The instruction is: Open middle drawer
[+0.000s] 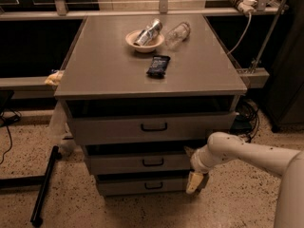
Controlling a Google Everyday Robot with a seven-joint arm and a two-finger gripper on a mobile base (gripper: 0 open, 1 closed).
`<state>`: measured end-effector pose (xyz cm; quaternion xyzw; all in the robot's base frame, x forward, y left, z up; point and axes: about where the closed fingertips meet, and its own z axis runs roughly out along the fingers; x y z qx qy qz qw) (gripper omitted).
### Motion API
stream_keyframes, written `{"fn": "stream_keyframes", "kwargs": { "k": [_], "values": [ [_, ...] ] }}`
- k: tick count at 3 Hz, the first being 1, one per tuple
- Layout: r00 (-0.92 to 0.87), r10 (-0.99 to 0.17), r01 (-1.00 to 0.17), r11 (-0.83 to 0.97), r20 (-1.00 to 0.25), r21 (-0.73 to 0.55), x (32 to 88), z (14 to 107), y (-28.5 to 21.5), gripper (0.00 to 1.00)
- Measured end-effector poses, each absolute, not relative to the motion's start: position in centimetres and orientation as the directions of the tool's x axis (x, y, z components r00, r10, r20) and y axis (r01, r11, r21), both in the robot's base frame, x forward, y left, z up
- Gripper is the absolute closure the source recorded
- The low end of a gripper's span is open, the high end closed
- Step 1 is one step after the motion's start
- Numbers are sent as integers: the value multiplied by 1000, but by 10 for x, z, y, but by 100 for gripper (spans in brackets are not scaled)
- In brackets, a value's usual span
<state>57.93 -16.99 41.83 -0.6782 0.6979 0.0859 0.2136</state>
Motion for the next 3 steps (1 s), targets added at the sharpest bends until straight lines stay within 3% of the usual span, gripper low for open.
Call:
{"fn": "stream_keyframes", "kwargs": {
  "k": [3],
  "values": [
    [-28, -924, -999, 37, -382, -16, 526, 421, -188, 0]
  ]
}}
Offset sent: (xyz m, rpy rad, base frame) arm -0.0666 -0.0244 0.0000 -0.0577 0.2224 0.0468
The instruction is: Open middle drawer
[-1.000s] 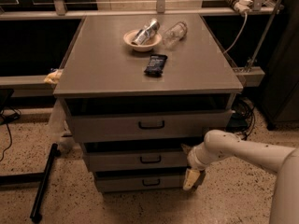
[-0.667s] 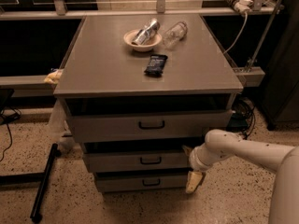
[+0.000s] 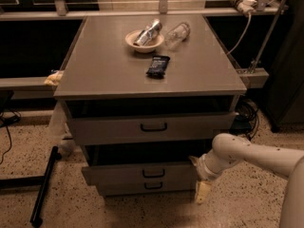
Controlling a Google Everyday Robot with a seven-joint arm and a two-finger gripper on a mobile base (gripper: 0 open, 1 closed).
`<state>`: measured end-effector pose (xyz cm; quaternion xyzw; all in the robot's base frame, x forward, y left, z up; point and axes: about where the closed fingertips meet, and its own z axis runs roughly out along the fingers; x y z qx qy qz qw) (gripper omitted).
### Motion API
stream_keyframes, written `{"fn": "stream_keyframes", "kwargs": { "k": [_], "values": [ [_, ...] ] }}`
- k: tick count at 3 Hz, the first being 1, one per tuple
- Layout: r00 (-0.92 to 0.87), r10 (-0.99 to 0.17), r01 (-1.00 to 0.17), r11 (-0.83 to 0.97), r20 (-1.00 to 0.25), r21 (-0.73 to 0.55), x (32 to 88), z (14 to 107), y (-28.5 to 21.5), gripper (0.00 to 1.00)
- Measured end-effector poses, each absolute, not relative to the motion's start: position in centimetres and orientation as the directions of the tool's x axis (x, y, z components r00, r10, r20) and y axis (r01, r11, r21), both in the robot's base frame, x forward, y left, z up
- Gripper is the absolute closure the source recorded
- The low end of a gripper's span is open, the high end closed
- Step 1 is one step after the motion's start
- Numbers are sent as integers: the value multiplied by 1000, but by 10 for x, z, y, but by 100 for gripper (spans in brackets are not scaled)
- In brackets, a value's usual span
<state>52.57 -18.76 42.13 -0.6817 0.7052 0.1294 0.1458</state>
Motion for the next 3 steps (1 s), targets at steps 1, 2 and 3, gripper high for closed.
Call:
{"fn": "stream_keyframes", "kwargs": {
  "k": [1, 2, 3],
  "values": [
    [-55, -919, -998, 38, -390, 50, 483, 431, -191, 0],
    [-119, -907, -987, 64, -403, 148, 426, 438, -196, 0],
    [-169, -894, -970, 75, -415, 233, 375, 453, -197, 0]
  ]
}}
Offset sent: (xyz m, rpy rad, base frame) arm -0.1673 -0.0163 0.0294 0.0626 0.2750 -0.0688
